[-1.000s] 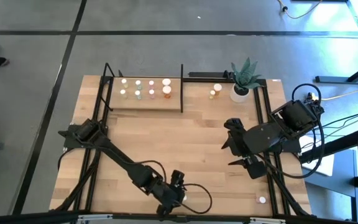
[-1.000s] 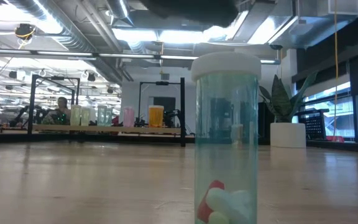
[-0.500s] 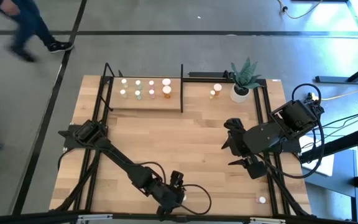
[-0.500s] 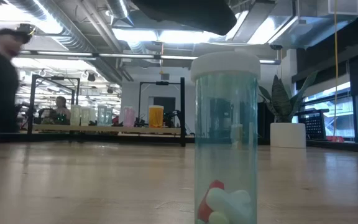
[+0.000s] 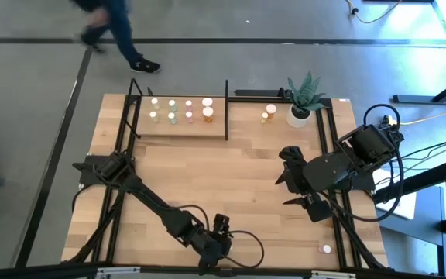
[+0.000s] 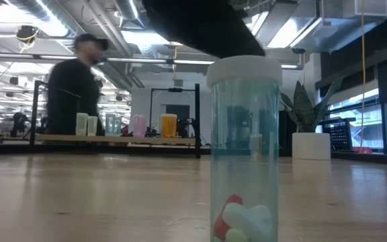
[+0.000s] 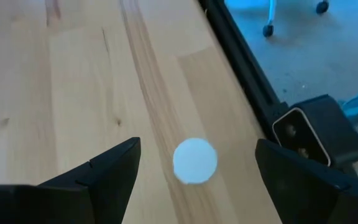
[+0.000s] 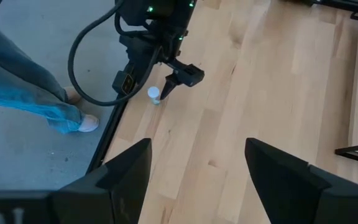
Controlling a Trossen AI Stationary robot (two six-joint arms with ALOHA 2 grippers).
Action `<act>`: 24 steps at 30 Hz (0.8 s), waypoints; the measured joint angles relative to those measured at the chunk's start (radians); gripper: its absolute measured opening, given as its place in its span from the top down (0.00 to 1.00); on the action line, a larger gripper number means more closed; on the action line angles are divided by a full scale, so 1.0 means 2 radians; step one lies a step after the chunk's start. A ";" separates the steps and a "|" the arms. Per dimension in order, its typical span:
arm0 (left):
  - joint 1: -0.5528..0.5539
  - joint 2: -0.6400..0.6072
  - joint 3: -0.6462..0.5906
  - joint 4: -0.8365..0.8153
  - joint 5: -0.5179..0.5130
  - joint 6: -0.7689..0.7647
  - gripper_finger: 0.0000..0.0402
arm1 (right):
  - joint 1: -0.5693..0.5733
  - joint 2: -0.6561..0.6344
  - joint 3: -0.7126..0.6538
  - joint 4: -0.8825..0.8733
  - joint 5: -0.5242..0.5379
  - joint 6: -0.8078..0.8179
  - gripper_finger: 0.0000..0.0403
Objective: Pick and place medicine bottles onto shelf by color
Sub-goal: Put the green pill bottle on the shelf and align it with the other green pill bottles
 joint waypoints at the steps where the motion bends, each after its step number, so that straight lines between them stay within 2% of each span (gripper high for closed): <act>1: 0.000 0.001 0.000 0.003 0.000 0.000 0.23 | 0.000 0.000 0.000 0.000 0.000 0.000 0.36; 11: 0.006 0.012 0.000 0.013 0.005 0.002 0.32 | 0.000 0.000 0.000 0.000 0.000 0.000 0.36; 24: 0.008 0.023 0.000 0.017 0.006 -0.006 0.35 | 0.000 0.000 0.000 0.000 0.000 -0.001 0.36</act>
